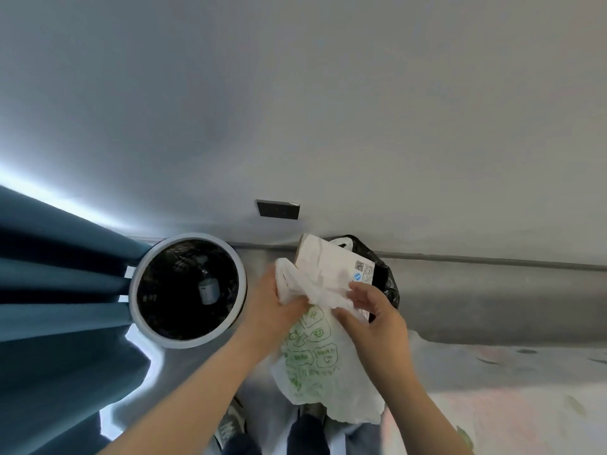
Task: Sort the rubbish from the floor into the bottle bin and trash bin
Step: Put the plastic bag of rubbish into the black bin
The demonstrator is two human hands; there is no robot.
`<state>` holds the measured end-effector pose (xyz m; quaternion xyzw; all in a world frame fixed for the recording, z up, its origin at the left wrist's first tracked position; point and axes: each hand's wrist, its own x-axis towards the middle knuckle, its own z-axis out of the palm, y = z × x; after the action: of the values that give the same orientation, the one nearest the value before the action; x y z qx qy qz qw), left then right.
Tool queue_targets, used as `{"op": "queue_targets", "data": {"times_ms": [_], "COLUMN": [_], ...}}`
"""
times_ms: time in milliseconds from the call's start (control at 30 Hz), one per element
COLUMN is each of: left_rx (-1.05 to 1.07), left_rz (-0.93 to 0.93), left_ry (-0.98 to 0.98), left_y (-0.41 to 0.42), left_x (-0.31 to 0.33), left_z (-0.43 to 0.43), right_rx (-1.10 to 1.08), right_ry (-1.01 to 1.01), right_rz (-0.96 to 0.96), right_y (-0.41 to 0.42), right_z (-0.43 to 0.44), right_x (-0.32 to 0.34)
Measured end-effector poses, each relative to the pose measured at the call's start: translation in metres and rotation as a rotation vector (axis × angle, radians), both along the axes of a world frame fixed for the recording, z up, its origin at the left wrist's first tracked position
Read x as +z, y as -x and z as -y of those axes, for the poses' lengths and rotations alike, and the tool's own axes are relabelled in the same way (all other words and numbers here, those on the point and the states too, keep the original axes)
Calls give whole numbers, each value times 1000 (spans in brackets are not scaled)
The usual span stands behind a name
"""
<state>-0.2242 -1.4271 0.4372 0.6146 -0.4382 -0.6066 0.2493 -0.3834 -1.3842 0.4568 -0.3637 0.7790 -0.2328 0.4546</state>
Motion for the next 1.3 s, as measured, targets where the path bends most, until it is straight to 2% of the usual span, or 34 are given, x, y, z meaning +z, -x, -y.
{"op": "queue_targets", "data": {"times_ms": [100, 167, 200, 300, 367, 433, 567, 700, 867, 1000, 1100, 1300], "left_rx": [-12, -16, -14, 14, 35, 48, 69, 18, -24, -79, -150, -342], "left_rz": [-16, -39, -63, -229, -339, -382, -371, -258, 14, 206, 289, 383], "left_ry": [-19, -40, -58, -156, -231, -295, -340, -282, -195, -213, -226, -208], "left_y": [15, 23, 27, 36, 41, 48, 54, 54, 53, 47, 40, 36], "left_x": [-5, -11, -15, -21, -22, -25, -33, -44, -66, -93, -119, -179], "left_z": [0, -1, -1, 1, 2, 3, 5, 5, 2, -5, -12, -20], "right_rx": [-42, -66, -91, -229, -264, -252, -315, -362, -318, -195, -17, 605], "right_ry": [-27, -76, -107, -188, -225, -235, -215, -152, -23, 39, -17, -168], "right_rz": [-108, -41, 52, 551, 793, 896, 911, 724, 95, -225, -374, -724], "right_y": [23, 41, 50, 70, 77, 81, 87, 91, 95, 96, 94, 87], "right_z": [-8, -12, -13, -16, -18, -20, -25, -25, -18, -8, 4, 32], "right_x": [-14, -24, -29, -42, -47, -50, -56, -58, -63, -79, -104, -166]}}
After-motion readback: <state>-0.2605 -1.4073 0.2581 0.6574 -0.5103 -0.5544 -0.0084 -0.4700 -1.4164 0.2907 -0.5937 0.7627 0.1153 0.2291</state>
